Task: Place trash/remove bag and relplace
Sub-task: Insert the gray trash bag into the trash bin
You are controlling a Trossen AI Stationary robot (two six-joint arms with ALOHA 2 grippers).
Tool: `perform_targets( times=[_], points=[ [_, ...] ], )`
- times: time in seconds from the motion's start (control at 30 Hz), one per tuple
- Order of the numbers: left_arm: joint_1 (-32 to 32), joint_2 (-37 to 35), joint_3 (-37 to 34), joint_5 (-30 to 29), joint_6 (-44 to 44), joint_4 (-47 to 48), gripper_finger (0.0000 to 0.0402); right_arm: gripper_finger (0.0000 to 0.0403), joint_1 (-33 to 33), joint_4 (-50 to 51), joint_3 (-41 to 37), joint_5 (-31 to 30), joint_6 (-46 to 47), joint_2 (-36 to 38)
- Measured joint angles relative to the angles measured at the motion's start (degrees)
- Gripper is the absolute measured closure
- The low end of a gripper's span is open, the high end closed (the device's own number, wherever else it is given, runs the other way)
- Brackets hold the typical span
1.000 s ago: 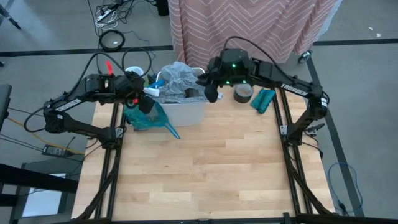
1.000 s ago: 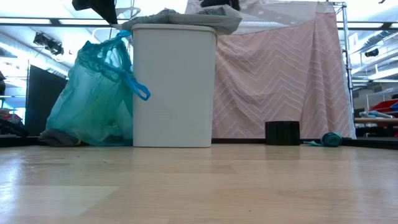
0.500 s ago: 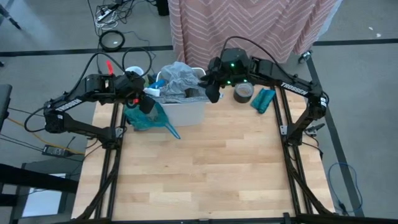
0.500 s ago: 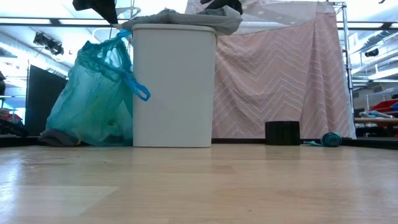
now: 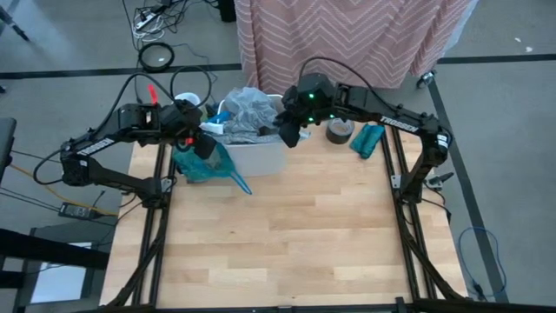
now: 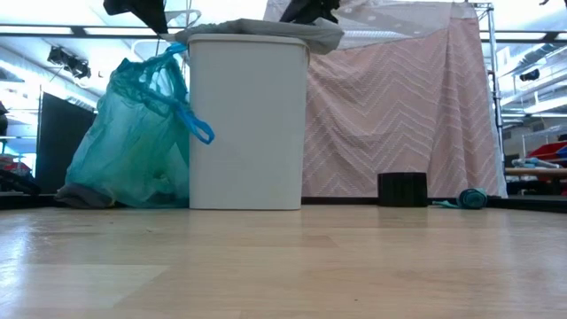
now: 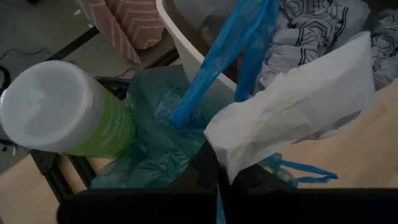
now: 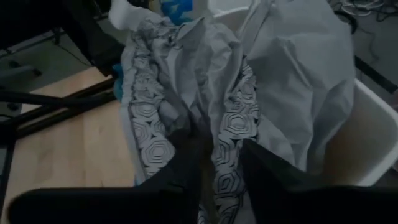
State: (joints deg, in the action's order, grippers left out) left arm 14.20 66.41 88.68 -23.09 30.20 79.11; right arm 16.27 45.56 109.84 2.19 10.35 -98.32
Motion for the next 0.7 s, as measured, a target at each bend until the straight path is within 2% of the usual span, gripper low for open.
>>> perform_targets(
  times=[0.27, 0.4, 0.7],
  points=[
    [0.00, 0.00, 0.00, 0.00, -0.05, 0.00, 0.0394, 0.0394, 0.91, 3.23, 0.04, -0.77, 0.79, 0.50],
    [0.00, 0.00, 0.00, 0.00, -0.22, 0.00, 0.0394, 0.0401, 1.27, 3.83, 0.33, -1.65, 2.08, 0.50],
    [0.00, 0.00, 0.00, 0.00, -0.30, 0.00, 0.0394, 0.0403, 1.58, 10.34, 8.72, -11.36, 0.32, 0.59]
  ],
)
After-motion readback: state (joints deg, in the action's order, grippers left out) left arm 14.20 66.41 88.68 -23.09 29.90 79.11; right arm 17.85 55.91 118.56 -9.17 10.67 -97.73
